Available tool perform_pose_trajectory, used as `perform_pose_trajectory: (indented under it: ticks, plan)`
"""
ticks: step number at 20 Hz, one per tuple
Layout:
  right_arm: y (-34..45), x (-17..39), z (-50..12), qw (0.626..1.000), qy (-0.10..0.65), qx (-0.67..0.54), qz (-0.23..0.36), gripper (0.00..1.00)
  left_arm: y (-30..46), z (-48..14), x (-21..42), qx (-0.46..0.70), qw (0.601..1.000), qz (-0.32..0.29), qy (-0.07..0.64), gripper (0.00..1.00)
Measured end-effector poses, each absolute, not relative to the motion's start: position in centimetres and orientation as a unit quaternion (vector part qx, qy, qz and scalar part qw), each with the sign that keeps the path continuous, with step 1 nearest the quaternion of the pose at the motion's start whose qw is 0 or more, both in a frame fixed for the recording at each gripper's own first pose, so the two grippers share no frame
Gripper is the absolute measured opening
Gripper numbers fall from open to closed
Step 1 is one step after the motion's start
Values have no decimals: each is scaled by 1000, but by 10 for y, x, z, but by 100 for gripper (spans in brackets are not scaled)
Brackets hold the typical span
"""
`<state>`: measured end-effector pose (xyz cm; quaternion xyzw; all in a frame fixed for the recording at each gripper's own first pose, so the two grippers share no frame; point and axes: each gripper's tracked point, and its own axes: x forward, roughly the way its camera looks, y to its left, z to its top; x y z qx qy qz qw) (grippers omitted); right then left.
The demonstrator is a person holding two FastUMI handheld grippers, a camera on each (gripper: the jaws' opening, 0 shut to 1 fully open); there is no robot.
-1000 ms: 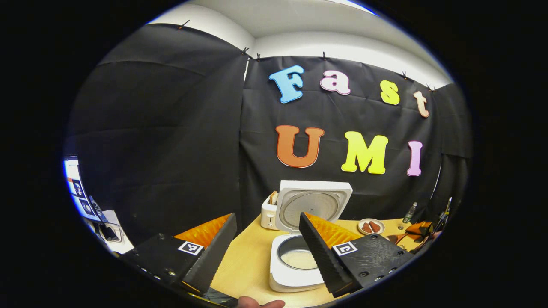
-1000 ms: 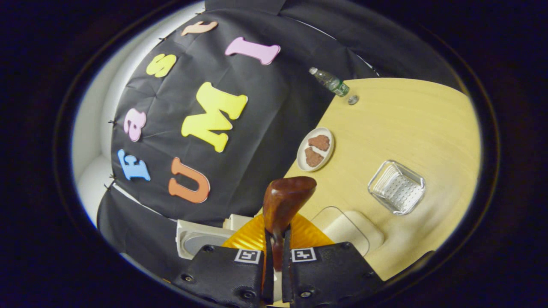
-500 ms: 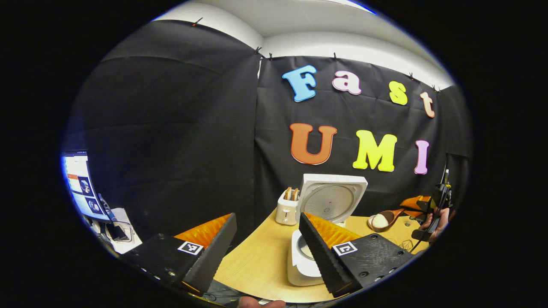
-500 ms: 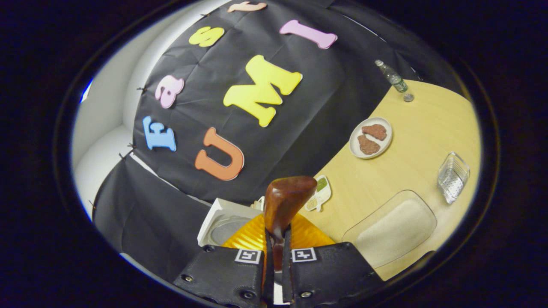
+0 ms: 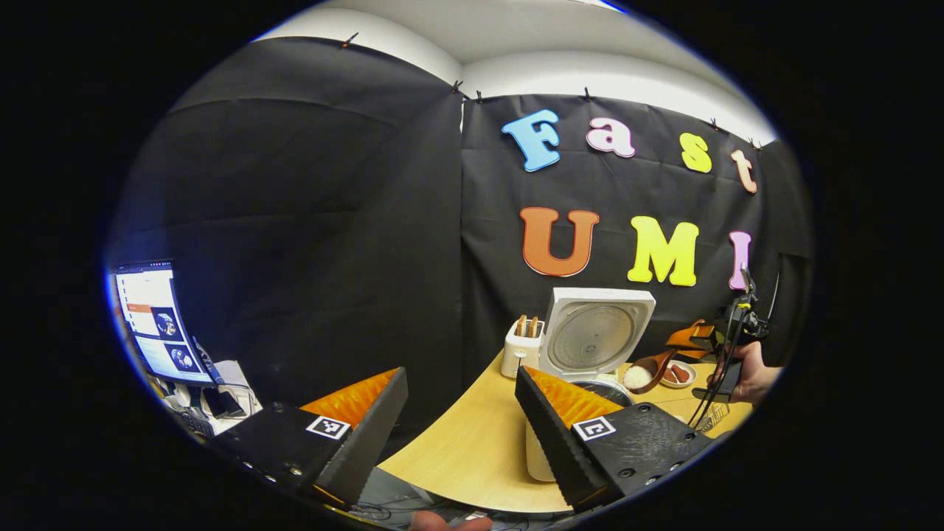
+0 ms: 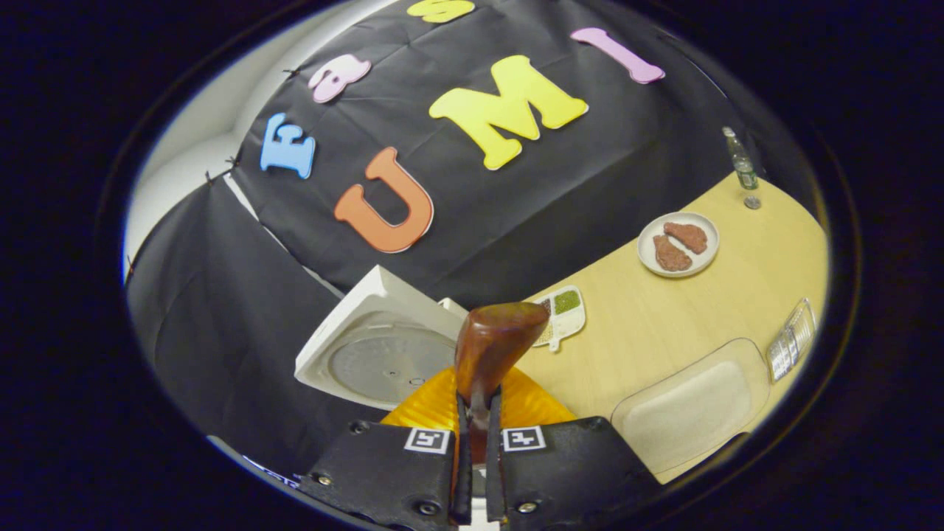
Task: Close the left gripper, press the button to open the rice cooker; take a wooden spoon from the chopstick holder with the right hand, scoop a spoonful of rice and pour it into the rice cooker, then put the wooden spoon back into the chopstick holder.
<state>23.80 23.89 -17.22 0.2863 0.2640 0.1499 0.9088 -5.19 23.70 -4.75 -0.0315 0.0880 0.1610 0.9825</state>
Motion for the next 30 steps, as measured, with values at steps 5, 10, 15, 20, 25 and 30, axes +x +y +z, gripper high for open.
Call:
perform_pose_trajectory:
  ticks: [5, 10, 15, 20, 25, 30]
  plan:
    - [246, 241, -156, 941, 236, 190, 150, 13, 234, -44, -52, -31, 985, 152, 77, 94]
    - [252, 240, -141, 956, 217, 123, 156, 13, 229, -48, -49, -19, 987, 141, 74, 94]
    - [263, 238, -123, 967, 187, 43, 169, 13, 221, -56, -46, -4, 989, 129, 73, 94]
    - [290, 227, -112, 965, 159, -48, 203, 13, 213, -61, -45, -2, 991, 116, 74, 94]
    - [314, 213, -111, 957, 126, -131, 227, 13, 214, -62, -45, -17, 991, 112, 68, 94]
    - [335, 202, -102, 944, 69, -209, 244, 12, 212, -63, -43, -26, 992, 102, 66, 94]
